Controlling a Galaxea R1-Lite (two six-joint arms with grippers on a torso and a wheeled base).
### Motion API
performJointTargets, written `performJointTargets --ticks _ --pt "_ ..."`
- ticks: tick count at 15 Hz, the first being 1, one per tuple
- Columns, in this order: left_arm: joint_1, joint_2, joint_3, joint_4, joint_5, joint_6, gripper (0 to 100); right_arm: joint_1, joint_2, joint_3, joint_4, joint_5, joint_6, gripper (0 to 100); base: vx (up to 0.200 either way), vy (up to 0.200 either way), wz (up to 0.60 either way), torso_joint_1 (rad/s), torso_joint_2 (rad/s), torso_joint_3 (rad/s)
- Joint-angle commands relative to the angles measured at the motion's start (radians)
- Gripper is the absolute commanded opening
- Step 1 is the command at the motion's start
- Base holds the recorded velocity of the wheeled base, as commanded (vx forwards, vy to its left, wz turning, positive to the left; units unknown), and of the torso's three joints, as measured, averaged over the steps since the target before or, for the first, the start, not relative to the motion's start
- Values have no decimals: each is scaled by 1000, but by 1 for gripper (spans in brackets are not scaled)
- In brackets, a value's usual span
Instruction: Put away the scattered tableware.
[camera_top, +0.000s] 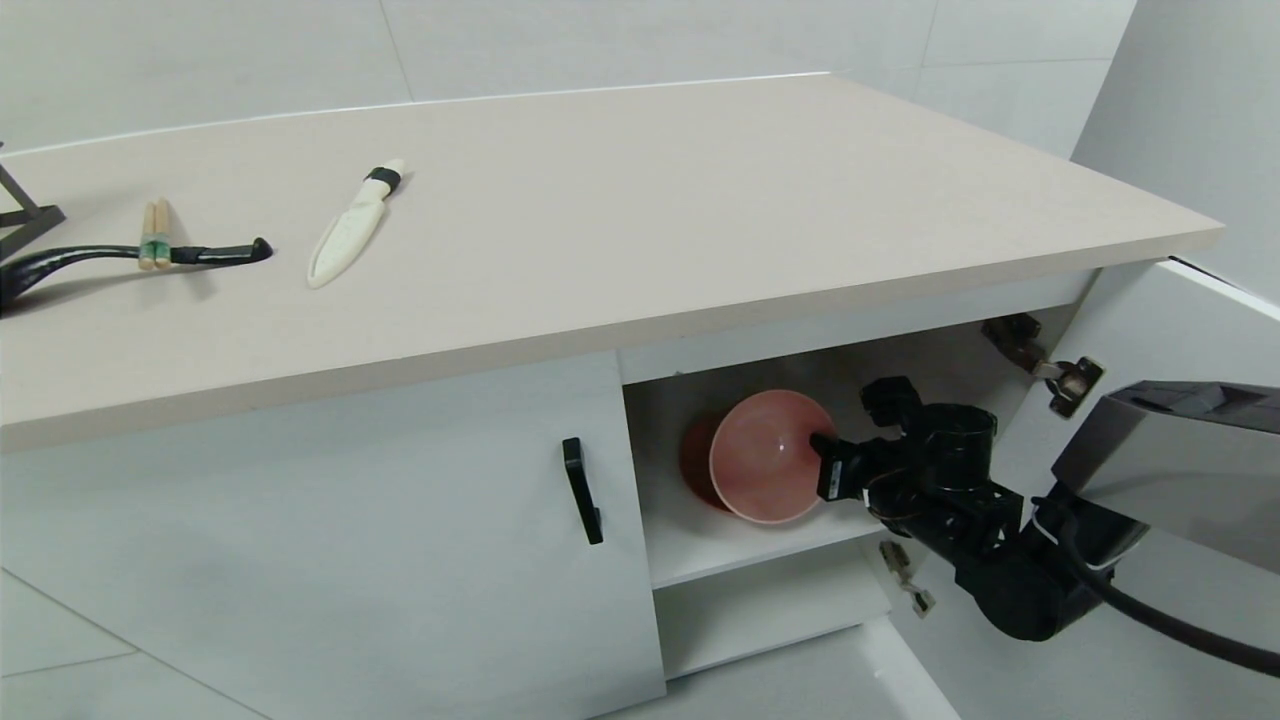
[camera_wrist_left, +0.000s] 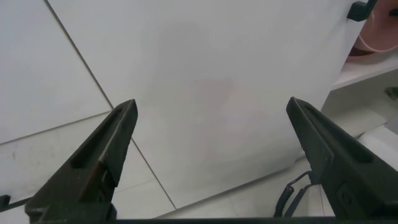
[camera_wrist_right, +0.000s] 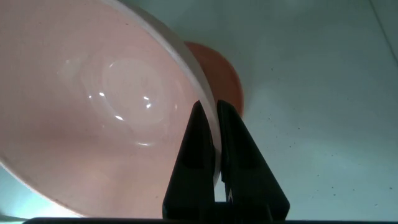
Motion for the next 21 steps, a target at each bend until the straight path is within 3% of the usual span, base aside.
performJointTargets --ticks 1,10,11,20,21 --pt "0 2 0 -1 0 0 100 -1 11 -2 -1 0 0 0 0 0 0 0 0 0" --pt "0 2 0 -1 22 0 100 2 28 -11 -13 0 -31 0 0 0 0 0 0 0" --pt "0 2 0 -1 22 0 100 2 28 -11 -13 0 -31 100 0 0 0 0 0 0" --pt "-1 2 0 -1 20 -5 100 41 -43 15 -47 2 -34 100 0 0 0 0 0 0" --pt "0 2 0 -1 20 -5 100 72 -119 70 -49 2 -52 100 0 0 0 0 0 0"
